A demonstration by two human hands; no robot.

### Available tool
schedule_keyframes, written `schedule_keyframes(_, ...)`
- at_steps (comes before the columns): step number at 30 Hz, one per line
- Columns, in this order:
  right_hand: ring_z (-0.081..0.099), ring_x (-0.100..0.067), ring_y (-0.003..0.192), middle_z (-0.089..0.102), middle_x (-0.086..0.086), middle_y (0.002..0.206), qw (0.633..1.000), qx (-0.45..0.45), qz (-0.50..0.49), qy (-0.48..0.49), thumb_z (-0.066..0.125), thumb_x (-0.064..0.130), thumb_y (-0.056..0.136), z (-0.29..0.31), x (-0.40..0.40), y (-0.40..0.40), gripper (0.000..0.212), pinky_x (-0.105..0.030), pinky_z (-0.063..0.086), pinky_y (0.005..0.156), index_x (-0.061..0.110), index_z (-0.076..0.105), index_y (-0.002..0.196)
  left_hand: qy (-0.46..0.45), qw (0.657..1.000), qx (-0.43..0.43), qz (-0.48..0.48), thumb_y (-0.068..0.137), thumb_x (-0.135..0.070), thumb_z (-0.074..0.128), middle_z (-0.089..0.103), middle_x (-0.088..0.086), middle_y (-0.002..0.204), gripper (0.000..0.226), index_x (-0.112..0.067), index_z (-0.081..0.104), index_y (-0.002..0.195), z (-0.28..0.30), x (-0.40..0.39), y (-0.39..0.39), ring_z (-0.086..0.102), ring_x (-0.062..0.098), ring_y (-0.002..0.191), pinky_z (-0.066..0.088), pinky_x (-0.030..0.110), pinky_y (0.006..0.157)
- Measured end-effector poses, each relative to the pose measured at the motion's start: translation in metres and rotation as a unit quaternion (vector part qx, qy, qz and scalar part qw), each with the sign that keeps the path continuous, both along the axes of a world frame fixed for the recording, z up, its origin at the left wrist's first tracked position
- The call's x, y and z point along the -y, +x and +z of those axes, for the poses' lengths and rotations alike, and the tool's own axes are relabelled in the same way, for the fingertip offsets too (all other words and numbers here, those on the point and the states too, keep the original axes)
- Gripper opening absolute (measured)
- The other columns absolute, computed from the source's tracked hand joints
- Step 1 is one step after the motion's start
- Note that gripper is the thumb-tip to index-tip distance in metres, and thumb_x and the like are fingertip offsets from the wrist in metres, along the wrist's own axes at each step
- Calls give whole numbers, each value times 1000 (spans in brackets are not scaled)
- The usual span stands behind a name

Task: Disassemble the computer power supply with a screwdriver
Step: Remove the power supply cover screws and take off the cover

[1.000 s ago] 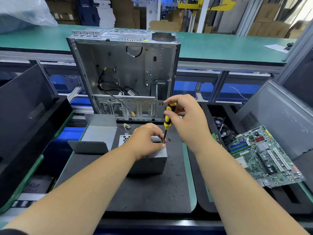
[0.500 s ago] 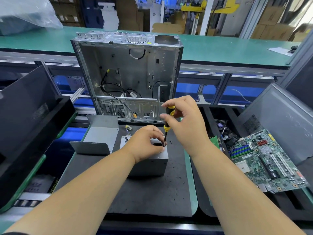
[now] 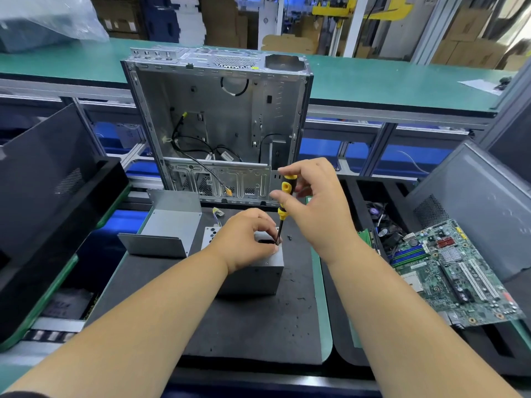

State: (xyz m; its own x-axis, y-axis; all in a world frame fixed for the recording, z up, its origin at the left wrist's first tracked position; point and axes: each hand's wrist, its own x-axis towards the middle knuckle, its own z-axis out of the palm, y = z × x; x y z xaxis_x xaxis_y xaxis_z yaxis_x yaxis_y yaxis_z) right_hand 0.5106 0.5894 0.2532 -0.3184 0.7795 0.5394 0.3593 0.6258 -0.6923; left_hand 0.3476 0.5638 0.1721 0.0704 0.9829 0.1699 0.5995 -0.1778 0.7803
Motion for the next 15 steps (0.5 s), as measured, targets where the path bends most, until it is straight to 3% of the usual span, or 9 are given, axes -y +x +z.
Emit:
schedule_keyframes(3, 54, -8, 85, 53, 5, 99, 1000, -5, -14, -3, 77, 13, 83, 2, -1, 1, 27, -18, 48, 78, 25, 66, 104, -2, 1000, -6, 8, 71, -19, 80, 61, -16, 101, 14, -32, 76, 75, 1, 0, 0, 57, 5, 106, 46, 35, 99)
schedule_keyframes(7, 59, -15, 92, 58, 8, 103, 999, 41, 5, -17, 60, 2, 91, 4, 1, 5, 32, -38, 52, 86, 25, 62, 114, -3, 1000, -11, 18, 72, -21, 81, 62, -16, 98, 13, -31, 73, 71, 1, 1, 1, 58, 2, 101, 48, 35, 97)
schedule_keyframes(10, 59, -18, 99, 61, 8, 104, 998, 51, 30, -17, 53, 0, 93, 2, 4, 6, 34, -41, 50, 89, 20, 59, 120, -5, 1000, -6, 12, 71, -18, 80, 62, -15, 97, 14, -30, 72, 71, 2, 2, 1, 58, 3, 101, 48, 33, 96)
schedule_keyframes(12, 58, -16, 98, 61, 7, 103, 999, 36, 36, 0, 59, 6, 92, 2, 5, 6, 28, -37, 50, 89, 18, 61, 117, 0, 1000, 0, 9, 71, -15, 79, 62, -14, 97, 15, -29, 73, 73, 1, 2, 2, 59, 4, 101, 48, 31, 94)
schedule_keyframes(15, 52, -5, 94, 53, 10, 103, 999, 23, 21, 21, 74, 20, 86, 1, 5, 4, 27, -17, 44, 83, 21, 66, 112, 5, 1000, 3, 12, 72, -14, 77, 62, -16, 96, 16, -30, 76, 76, 1, 3, 2, 59, 2, 101, 47, 23, 90)
